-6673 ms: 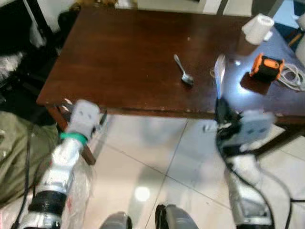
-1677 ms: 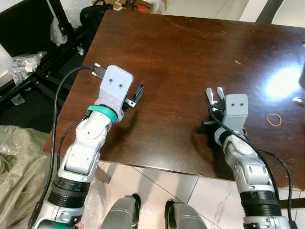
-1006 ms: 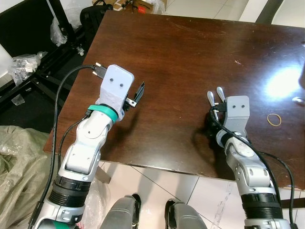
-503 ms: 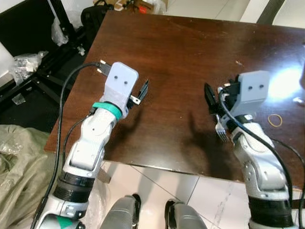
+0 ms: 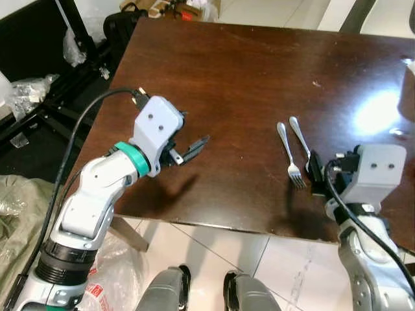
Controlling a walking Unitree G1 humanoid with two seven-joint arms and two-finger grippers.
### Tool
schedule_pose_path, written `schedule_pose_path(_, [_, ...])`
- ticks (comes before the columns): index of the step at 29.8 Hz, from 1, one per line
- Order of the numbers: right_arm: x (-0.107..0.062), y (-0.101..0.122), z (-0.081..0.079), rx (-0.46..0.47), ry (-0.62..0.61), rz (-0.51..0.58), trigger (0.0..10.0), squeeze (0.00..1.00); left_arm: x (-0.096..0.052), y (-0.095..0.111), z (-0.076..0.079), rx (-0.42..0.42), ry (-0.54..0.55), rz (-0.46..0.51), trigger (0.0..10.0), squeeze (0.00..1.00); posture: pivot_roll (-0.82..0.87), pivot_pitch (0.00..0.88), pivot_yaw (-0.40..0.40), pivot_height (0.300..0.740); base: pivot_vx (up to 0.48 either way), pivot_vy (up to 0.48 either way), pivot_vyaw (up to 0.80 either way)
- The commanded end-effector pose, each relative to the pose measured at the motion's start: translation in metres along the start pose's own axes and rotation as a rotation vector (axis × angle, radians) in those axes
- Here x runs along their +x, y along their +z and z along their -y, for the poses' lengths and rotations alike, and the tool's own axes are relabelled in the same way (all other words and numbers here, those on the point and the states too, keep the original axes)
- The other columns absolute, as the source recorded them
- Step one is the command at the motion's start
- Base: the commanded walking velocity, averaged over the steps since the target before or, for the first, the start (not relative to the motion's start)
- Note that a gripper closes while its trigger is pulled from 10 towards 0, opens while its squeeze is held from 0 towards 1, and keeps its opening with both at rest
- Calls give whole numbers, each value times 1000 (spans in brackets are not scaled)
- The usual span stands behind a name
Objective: Setting the table
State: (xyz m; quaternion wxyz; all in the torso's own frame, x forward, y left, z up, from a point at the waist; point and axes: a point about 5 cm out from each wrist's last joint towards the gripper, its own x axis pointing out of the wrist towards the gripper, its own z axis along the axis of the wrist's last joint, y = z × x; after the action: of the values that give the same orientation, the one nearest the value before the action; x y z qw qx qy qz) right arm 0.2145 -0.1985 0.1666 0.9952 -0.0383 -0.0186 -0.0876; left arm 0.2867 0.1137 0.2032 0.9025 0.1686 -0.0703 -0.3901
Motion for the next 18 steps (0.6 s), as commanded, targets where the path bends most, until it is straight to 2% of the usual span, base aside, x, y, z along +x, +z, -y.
schedule_pose_path(1, [-4, 1, -1, -3, -10, 5, 10000, 0, -2, -2, 5, -6, -37, -9, 10000, 0, 3, 47, 89, 740, 0, 0, 0])
schedule_pose_path(8, [-17, 4, -6, 45, -42, 53, 10000, 0, -6, -6, 6, -16, -50, -27, 10000, 0, -22, 32, 100, 740, 0, 0, 0])
schedule_pose_path(11, [-22, 5, -11, 67, -56, 77, 10000, 0, -2, -15, 3, -34, 42, -40, 10000, 0, -39, 20, 97, 740, 0, 0, 0])
schedule_pose_path(18, [-25, 6, -12, 65, -53, 88, 10000, 0, -3, -19, 4, -51, 78, -49, 10000, 0, -49, 13, 90, 740, 0, 0, 0])
